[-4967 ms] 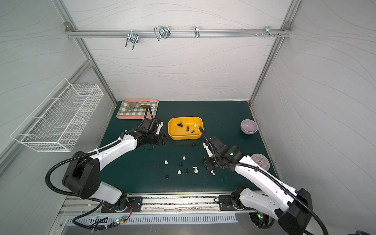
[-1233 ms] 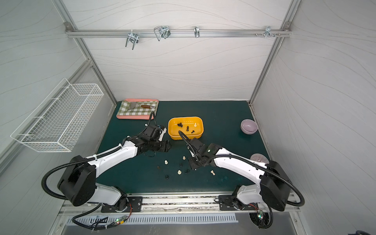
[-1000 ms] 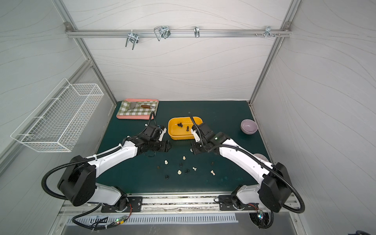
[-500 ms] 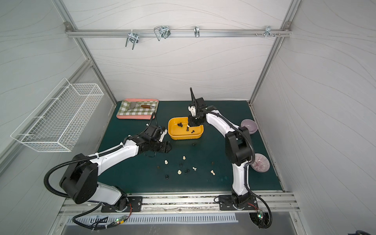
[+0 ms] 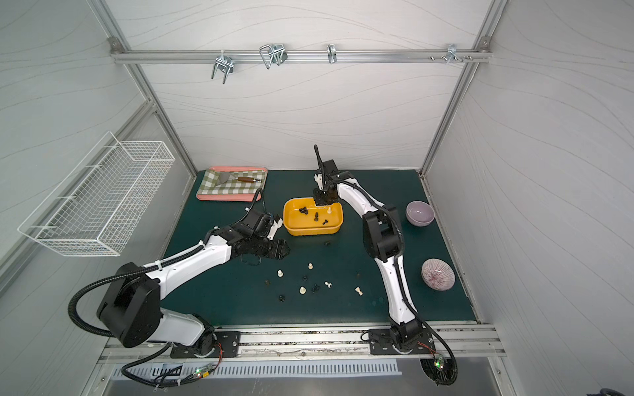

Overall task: Put the chess pieces into the storage box
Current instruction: Place the chess piece in the storage box.

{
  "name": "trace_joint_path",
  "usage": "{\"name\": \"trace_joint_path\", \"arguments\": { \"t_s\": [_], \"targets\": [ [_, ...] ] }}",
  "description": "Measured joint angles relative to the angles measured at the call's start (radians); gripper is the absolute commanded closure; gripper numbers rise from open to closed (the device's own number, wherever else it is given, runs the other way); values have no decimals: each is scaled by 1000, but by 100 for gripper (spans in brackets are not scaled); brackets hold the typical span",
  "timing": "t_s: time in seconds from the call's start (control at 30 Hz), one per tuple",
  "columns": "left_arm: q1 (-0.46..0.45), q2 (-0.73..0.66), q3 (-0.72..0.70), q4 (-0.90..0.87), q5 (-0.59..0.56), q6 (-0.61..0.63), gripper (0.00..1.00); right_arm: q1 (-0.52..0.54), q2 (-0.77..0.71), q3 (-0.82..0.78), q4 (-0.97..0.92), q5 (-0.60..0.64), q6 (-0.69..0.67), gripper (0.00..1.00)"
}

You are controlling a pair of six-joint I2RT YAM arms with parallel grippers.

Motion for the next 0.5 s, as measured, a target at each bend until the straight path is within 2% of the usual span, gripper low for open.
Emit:
{"name": "trace_joint_path", "arguments": {
  "t_s": [0.2,0.5],
  "targets": [
    [0,-37,-34,2,0,0,33,0,24,13,-25,55,-14,87],
    [0,-37,-46,9,4,0,33,0,44,71,-56,78,-25,77]
  ]
}}
